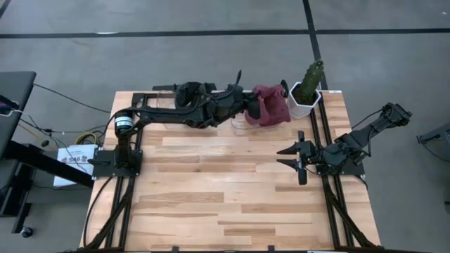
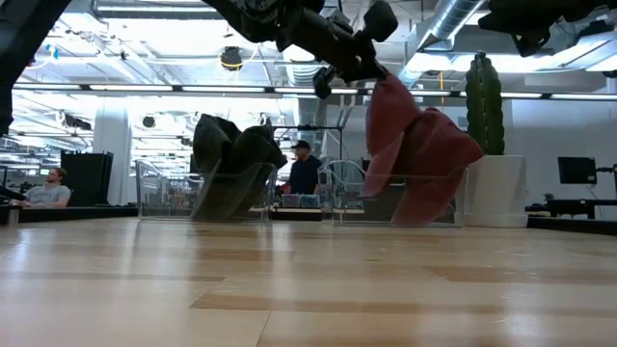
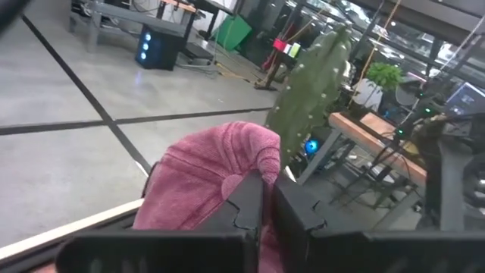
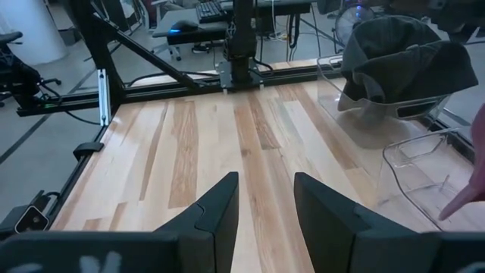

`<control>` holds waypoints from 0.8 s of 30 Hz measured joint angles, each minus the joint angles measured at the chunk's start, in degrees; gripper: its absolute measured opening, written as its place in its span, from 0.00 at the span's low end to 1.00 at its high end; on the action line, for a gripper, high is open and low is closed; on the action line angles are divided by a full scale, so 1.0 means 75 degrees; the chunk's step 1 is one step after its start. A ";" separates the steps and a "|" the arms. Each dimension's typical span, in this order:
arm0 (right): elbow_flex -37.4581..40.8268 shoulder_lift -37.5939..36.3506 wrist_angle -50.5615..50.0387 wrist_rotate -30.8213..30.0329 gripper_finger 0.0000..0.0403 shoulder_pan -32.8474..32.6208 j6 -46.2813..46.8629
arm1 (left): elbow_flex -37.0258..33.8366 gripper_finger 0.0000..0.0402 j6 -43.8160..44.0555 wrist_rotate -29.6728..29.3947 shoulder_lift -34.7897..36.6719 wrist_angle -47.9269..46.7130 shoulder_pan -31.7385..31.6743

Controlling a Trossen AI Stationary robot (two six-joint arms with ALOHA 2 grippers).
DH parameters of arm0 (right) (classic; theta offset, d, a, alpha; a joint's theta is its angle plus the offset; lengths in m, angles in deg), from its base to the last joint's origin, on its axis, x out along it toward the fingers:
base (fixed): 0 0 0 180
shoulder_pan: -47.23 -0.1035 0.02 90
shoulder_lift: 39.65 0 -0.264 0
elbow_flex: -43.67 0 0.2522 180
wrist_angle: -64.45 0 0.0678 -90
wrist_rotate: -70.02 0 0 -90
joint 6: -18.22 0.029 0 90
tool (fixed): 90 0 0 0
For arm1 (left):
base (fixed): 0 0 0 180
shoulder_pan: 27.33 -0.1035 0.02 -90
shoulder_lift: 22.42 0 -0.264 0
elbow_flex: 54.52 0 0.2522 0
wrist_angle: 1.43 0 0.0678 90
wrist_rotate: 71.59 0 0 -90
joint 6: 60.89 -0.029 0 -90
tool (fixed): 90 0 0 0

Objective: Pick & Place hat
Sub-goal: Put the red cap into the right transparent bin

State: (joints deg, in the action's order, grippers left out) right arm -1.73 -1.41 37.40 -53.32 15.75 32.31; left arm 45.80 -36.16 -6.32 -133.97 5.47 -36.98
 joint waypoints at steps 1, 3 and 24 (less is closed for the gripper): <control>0.0000 0.0000 0.0001 -0.0005 0.29 0.0000 0.0000 | 0.0000 0.05 0.0003 0.0016 0.0000 0.0000 0.0036; 0.0002 0.0000 0.0000 -0.0006 0.29 0.0000 -0.0006 | 0.0000 0.05 0.0028 -0.0121 0.0000 0.0000 0.0096; 0.0000 0.0000 0.0001 -0.0032 0.29 0.0000 -0.0064 | 0.0000 0.05 0.0356 -0.1107 -0.1174 0.2346 0.0239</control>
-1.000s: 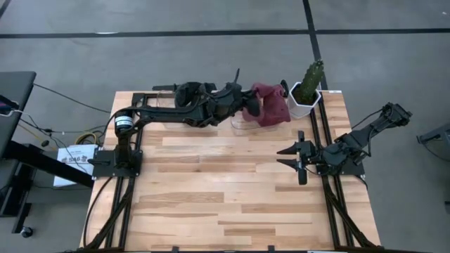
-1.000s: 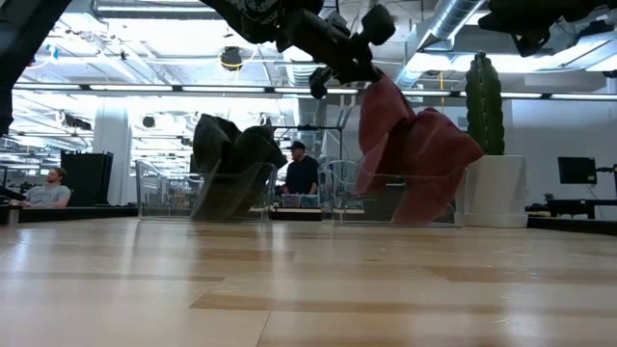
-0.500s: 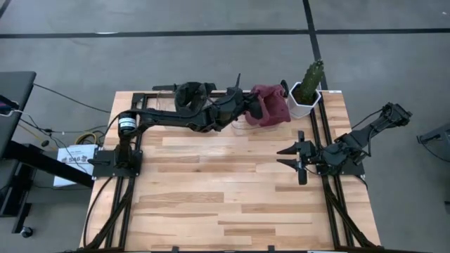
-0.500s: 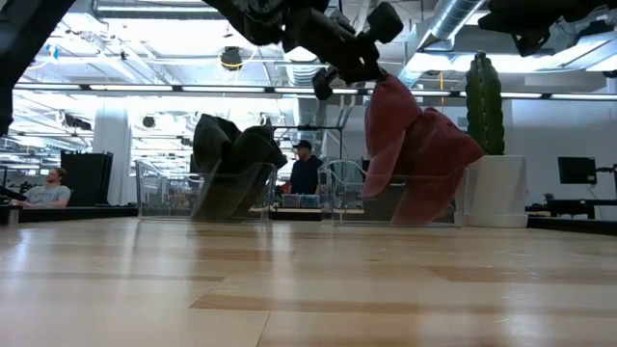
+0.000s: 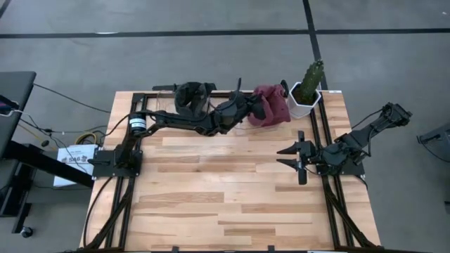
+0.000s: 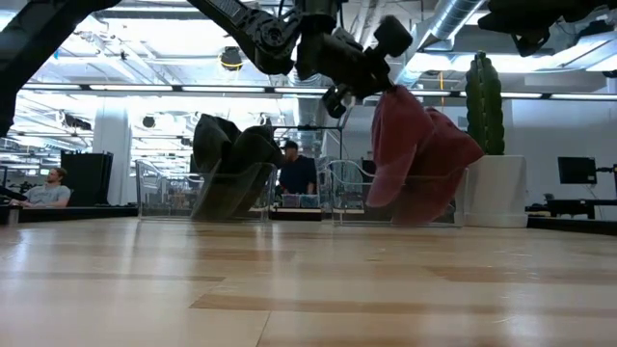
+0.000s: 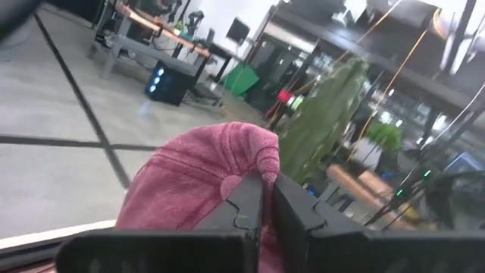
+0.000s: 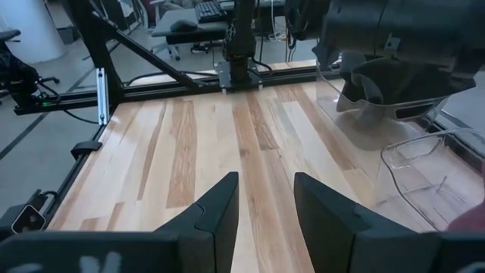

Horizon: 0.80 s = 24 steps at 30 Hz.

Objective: Pick & Place hat
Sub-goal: Put the red cap into the right transparent bin

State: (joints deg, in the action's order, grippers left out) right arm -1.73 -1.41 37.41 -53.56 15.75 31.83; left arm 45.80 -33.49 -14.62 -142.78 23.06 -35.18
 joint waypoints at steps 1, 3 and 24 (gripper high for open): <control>0.0001 0.0000 0.0000 0.0000 0.29 0.0000 -0.0004 | 0.0000 0.05 0.0052 0.0002 -0.0003 0.0122 0.0000; 0.0001 0.0000 0.0000 0.0000 0.29 0.0001 -0.0009 | 0.0000 0.05 0.0103 0.0002 -0.0015 0.0231 0.0000; 0.0000 0.0000 0.0030 -0.0338 0.29 0.0000 -0.0002 | 0.0006 0.05 0.1191 -0.0167 -0.0655 0.0577 0.0158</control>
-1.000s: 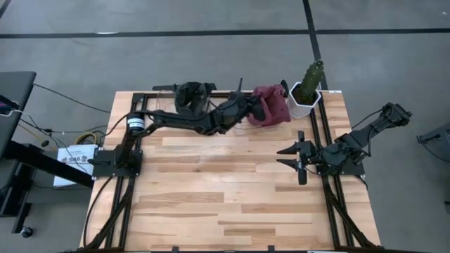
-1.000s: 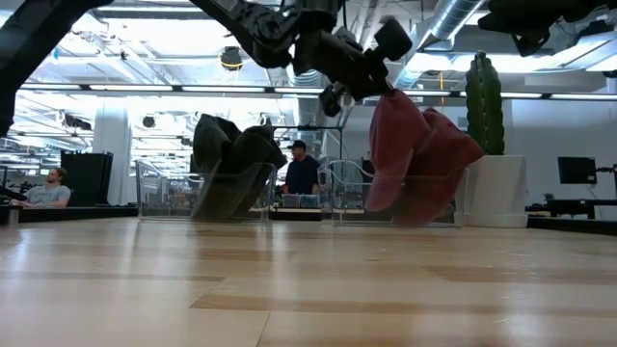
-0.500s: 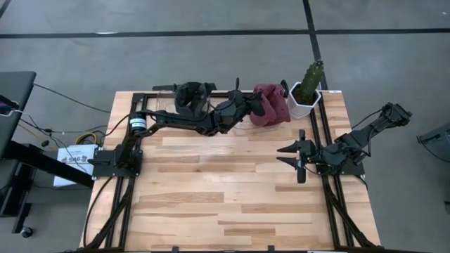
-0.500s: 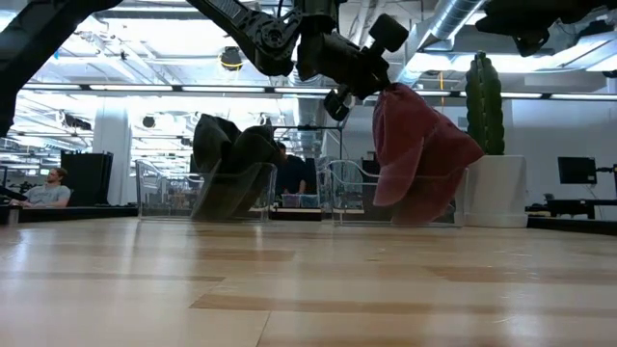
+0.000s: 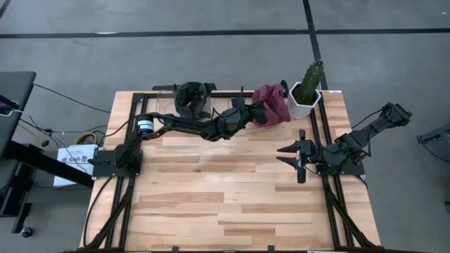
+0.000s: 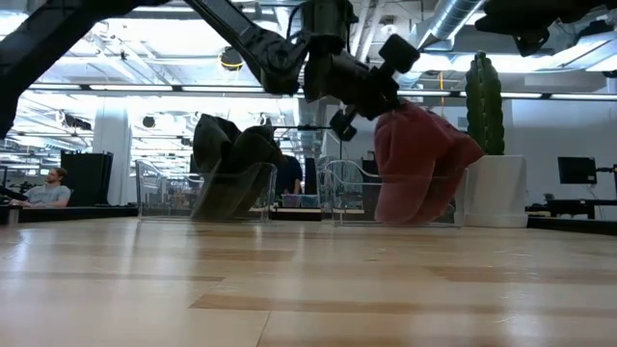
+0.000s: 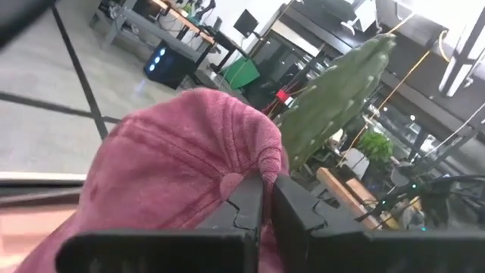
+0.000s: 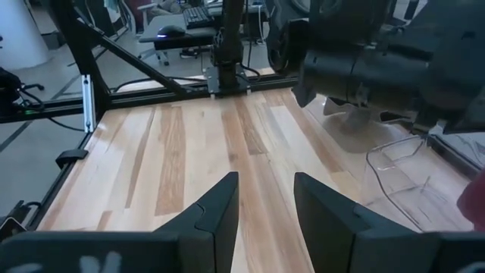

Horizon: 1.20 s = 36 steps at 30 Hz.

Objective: Pick & Place hat
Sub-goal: Put the red cap into the right transparent bin

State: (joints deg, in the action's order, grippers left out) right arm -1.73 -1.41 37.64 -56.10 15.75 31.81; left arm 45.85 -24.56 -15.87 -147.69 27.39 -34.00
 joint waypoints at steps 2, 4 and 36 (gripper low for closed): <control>0.0003 0.0000 0.0008 0.0000 0.29 0.0000 0.0042 | 0.0000 0.05 0.0052 -0.0001 -0.0071 0.0106 -0.0013; 0.0000 0.0000 0.0004 0.0003 0.29 0.0000 0.0052 | 0.0000 0.05 0.0019 -0.0001 -0.0099 0.0135 -0.0027; 0.0001 0.0000 -0.0004 0.0026 0.29 0.0000 0.0138 | 0.0000 0.21 -0.1221 0.2069 -0.0074 0.0210 -0.0324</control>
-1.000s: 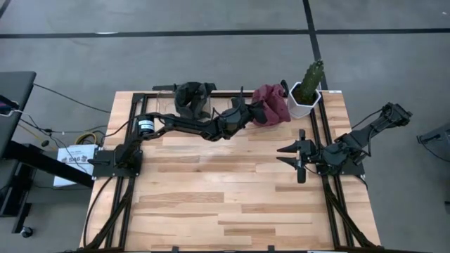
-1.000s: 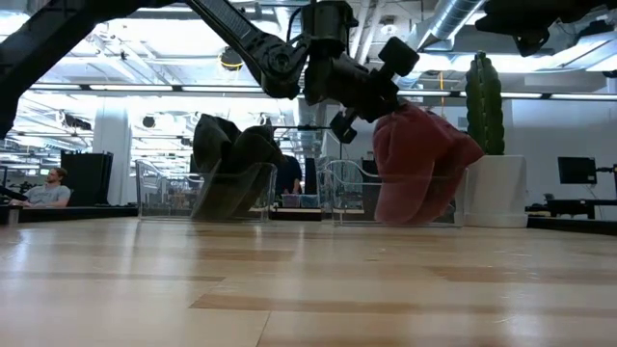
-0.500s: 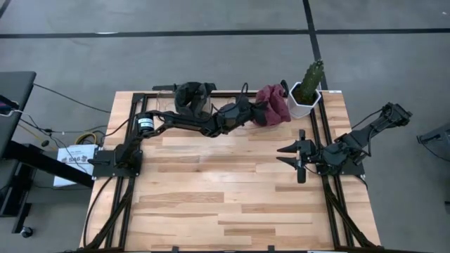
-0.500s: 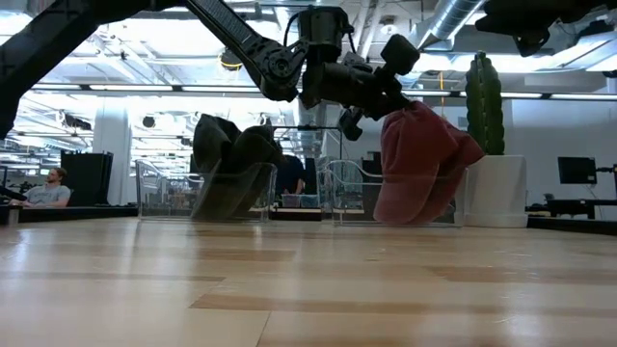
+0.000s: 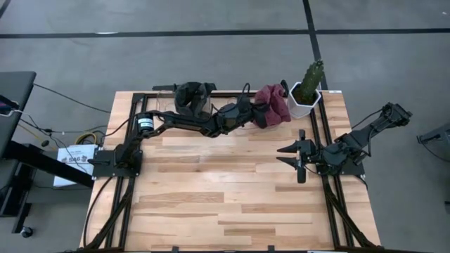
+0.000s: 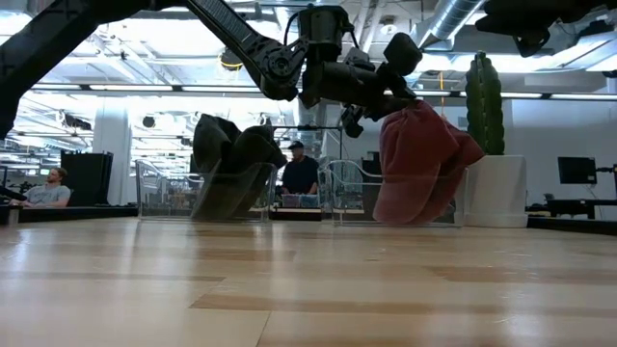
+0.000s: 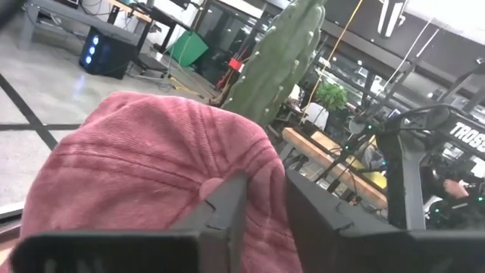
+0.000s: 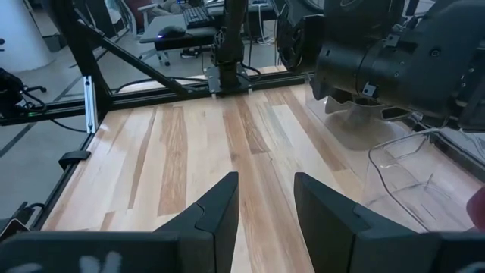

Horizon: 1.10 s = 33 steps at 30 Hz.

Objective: Pick & Place hat
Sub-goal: Put the red cap into the right transparent bin, then return to Home Position

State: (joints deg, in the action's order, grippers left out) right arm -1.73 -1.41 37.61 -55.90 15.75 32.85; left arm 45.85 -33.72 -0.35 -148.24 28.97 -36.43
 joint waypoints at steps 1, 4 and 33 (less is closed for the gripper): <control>0.0001 0.0000 0.0000 0.0000 0.29 0.0000 0.0001 | 0.0000 0.23 -0.0043 0.0003 0.0000 -0.0003 0.0000; 0.0000 0.0000 0.0000 0.0000 0.29 0.0000 0.0001 | 0.0000 0.28 -0.0294 0.0021 0.0000 -0.0066 0.0000; -0.0001 0.0003 -0.0113 -0.0003 0.29 0.0000 0.0068 | -0.0001 0.33 -0.2362 0.0879 0.1995 -0.3643 -0.0187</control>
State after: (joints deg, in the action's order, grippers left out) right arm -1.73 -1.39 36.76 -55.92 15.75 33.36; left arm 45.84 -51.43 6.24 -133.28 1.64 -37.83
